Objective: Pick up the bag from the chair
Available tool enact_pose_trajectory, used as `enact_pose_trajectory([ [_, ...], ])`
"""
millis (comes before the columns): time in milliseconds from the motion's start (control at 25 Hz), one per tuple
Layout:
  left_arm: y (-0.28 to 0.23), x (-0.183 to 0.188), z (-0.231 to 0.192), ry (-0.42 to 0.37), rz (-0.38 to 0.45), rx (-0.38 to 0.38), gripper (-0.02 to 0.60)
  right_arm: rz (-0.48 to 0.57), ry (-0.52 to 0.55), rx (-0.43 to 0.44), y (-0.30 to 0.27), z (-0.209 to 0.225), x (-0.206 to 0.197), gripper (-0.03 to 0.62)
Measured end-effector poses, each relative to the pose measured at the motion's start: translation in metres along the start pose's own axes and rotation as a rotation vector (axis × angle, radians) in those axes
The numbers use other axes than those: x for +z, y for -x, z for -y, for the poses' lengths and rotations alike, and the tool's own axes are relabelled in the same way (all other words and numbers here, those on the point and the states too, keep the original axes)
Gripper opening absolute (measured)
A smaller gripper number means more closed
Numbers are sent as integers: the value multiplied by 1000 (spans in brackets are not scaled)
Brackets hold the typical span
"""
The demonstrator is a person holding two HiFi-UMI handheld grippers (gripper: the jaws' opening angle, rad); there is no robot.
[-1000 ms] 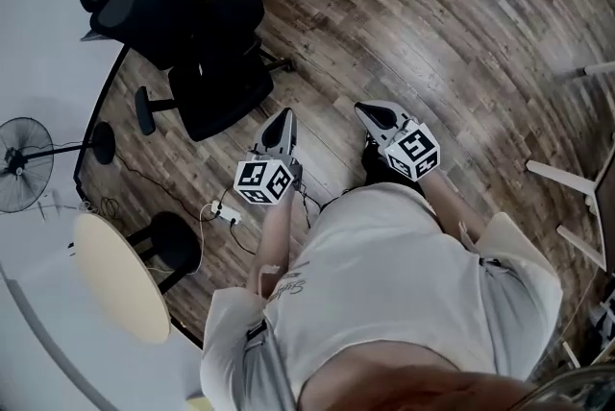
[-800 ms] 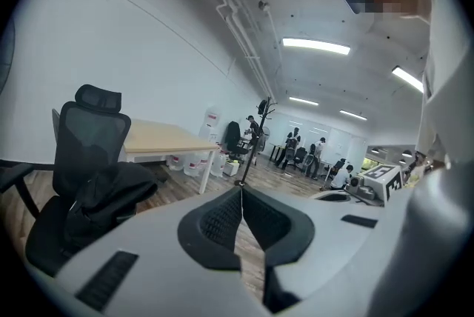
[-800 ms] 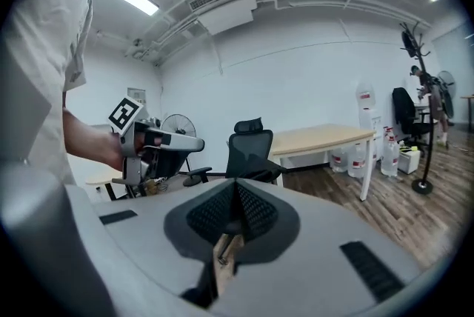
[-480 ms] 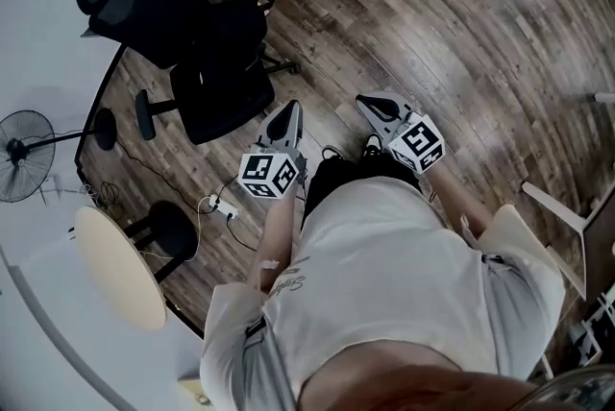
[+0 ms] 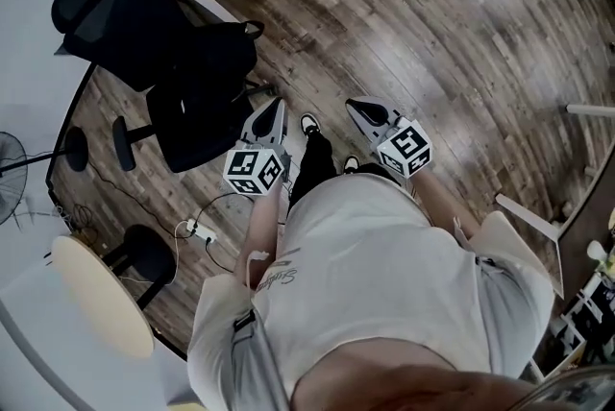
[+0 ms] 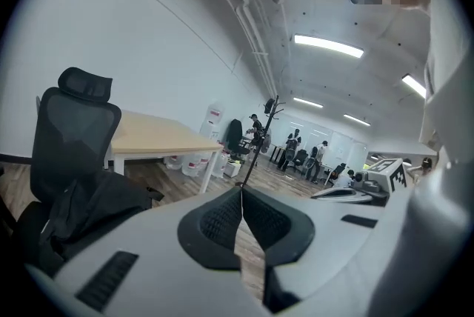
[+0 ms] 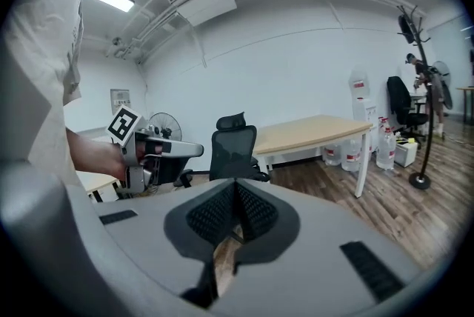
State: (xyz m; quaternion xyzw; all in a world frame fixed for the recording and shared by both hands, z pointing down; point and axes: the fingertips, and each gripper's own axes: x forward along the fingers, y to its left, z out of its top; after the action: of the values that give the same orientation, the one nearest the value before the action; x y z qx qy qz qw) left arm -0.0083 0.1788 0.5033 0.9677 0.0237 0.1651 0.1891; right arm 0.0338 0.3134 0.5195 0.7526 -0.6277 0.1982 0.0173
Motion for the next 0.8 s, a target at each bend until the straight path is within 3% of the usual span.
enact_pose_trajectory([
  [360, -69, 52, -68, 24, 1, -119, 15, 20, 77, -87, -76, 46, 75, -6],
  [600, -101, 86, -113, -4, 21, -143, 15, 36, 37, -132, -109, 71, 87, -6],
  [680, -105, 96, -126, 36, 40, -147, 15, 28, 13, -125, -124, 77, 90, -6],
  [800, -111, 104, -151, 156, 69, -113, 15, 19, 7, -94, -148, 83, 97, -6],
])
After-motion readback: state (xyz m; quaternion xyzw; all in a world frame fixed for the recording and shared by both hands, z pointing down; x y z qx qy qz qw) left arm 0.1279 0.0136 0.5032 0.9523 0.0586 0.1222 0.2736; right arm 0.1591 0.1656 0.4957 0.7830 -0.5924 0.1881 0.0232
